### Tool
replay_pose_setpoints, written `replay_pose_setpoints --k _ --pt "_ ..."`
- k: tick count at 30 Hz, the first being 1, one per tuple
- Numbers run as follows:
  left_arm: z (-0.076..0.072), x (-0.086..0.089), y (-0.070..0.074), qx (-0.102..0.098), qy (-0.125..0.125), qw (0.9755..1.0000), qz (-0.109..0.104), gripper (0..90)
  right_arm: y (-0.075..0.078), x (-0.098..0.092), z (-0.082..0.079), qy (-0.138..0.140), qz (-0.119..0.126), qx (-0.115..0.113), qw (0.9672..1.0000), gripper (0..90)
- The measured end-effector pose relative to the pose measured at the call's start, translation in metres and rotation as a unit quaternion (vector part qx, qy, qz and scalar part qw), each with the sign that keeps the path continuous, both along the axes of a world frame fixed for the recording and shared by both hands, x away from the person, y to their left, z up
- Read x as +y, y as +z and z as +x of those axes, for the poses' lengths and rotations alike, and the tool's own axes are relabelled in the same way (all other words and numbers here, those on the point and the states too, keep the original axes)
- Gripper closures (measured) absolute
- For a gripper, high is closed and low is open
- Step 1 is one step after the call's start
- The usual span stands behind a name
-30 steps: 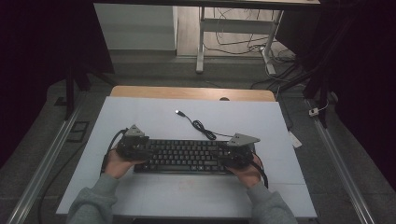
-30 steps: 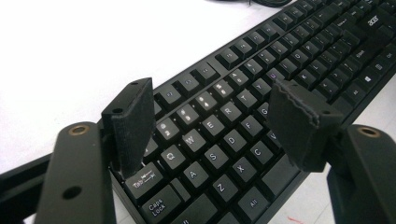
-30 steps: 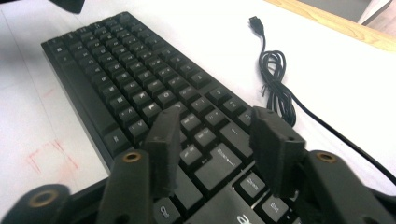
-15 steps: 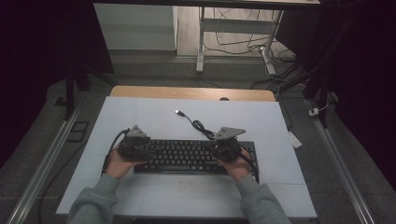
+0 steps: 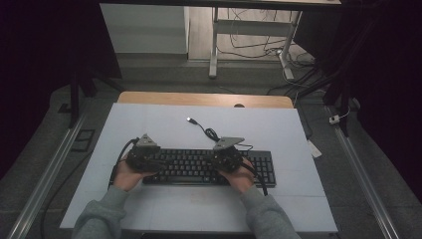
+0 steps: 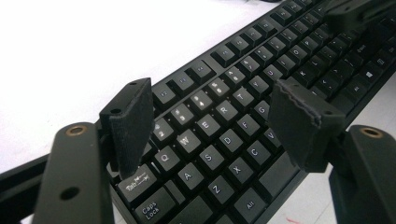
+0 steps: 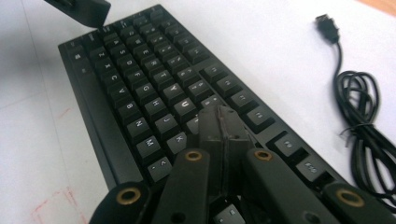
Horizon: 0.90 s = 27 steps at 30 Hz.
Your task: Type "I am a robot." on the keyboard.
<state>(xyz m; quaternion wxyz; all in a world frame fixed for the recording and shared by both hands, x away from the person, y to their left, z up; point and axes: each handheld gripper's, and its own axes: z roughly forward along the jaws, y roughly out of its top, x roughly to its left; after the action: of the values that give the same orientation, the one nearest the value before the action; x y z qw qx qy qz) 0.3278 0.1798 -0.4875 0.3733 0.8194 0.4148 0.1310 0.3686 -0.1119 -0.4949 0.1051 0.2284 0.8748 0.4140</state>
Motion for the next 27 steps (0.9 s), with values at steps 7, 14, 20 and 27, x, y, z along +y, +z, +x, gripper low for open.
replay_pose_setpoints --k 7,14,20,27 --pt "0.000 0.001 -0.001 0.000 0.001 1.0000 0.002 31.3 -0.010 0.011 0.002 0.008 -0.013 0.002 0.9999 89.9" --pt "0.000 0.000 -0.001 0.000 -0.002 1.0000 0.004 31.3 -0.017 0.014 0.006 0.003 -0.016 0.003 0.9999 89.9" --pt "0.000 0.000 0.000 0.000 -0.003 1.0000 0.003 31.3 -0.018 0.014 0.008 0.001 -0.020 0.001 0.9998 89.9" --pt "0.000 0.001 -0.001 0.001 -0.004 1.0000 0.005 31.2 -0.020 0.014 0.008 -0.002 -0.026 0.003 0.9996 89.9"
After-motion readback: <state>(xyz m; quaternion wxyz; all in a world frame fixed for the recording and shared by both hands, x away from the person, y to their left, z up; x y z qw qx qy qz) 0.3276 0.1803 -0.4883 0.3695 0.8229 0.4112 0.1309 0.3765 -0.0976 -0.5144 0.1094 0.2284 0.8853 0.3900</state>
